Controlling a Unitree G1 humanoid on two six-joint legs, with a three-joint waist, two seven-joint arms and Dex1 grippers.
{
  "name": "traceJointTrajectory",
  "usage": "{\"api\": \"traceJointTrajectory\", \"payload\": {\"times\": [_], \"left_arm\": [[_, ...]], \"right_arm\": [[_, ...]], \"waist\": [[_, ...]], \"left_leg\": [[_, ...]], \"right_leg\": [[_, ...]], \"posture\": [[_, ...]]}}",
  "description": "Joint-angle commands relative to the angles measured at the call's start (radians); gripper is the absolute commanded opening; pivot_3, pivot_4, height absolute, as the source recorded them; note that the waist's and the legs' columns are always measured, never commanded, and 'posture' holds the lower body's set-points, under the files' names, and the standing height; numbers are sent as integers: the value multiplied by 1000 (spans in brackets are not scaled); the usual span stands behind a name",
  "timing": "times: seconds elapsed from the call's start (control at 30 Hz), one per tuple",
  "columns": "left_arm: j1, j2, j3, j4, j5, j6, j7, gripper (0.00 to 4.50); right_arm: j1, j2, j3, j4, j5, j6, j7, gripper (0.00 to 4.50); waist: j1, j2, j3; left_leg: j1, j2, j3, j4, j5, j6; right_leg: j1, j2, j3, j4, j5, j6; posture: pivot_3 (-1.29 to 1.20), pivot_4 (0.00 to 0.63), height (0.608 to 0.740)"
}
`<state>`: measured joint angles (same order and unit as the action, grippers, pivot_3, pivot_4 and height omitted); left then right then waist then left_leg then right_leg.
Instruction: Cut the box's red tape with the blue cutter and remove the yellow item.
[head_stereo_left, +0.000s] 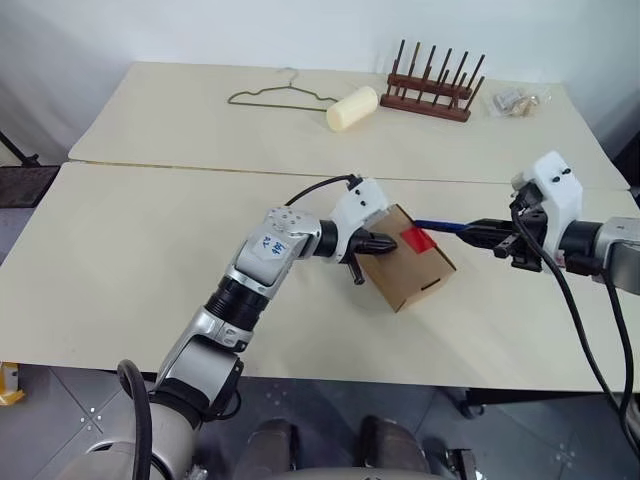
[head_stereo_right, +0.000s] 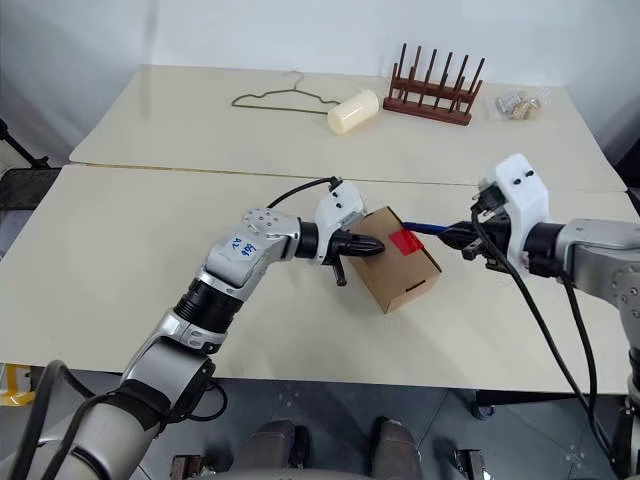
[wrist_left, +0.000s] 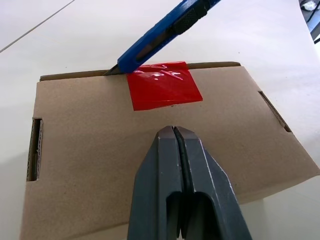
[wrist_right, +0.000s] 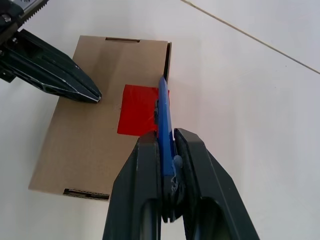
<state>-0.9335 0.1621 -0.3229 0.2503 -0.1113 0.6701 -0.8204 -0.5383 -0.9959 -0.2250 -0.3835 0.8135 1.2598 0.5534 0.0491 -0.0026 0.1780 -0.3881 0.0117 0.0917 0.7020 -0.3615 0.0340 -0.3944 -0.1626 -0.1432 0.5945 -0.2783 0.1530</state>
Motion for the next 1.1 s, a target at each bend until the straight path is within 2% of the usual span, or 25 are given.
{"api": "traceJointTrajectory", "payload": {"times": [0.03, 0.4, 0.73, 1.0, 1.1], "left_arm": [[26, 5, -23, 1, 9, 22, -3, 0], [20, 12, -46, 26, 30, 34, 3, 0], [32, 6, -68, 14, 31, 45, 5, 0], [30, 7, -70, 21, 29, 38, 5, 0], [30, 7, -69, 24, 28, 33, 5, 0]], "right_arm": [[3, -18, -22, -12, -7, -13, 18, 141], [-49, -110, 33, -23, 27, 130, 72, 141], [-38, -202, 61, -31, 42, 165, 161, 141], [47, -351, 10, -55, 84, 169, 305, 141], [86, -362, -39, -52, 83, 151, 327, 141]], "waist": [[0, 0, 0], [1, 1, 0], [2, 1, -1], [2, 1, -1], [3, 1, -1]], "left_leg": [[0, 0, 0, 0, 0, 0], [0, 0, 0, 0, 0, 0], [1, 0, -1, 1, 0, 0], [1, 0, -1, 1, 0, 0], [1, 0, -1, 2, 0, 0]], "right_leg": [[0, 0, 0, 0, 0, 0], [0, 0, 0, 0, 0, 0], [1, 0, 0, 0, 0, 0], [2, 0, 0, 0, 0, 0], [2, 0, 0, 1, 0, 0]], "posture": [[0, 150, 740], [0, 150, 740], [0, 150, 740], [0, 150, 740], [0, 150, 740]]}}
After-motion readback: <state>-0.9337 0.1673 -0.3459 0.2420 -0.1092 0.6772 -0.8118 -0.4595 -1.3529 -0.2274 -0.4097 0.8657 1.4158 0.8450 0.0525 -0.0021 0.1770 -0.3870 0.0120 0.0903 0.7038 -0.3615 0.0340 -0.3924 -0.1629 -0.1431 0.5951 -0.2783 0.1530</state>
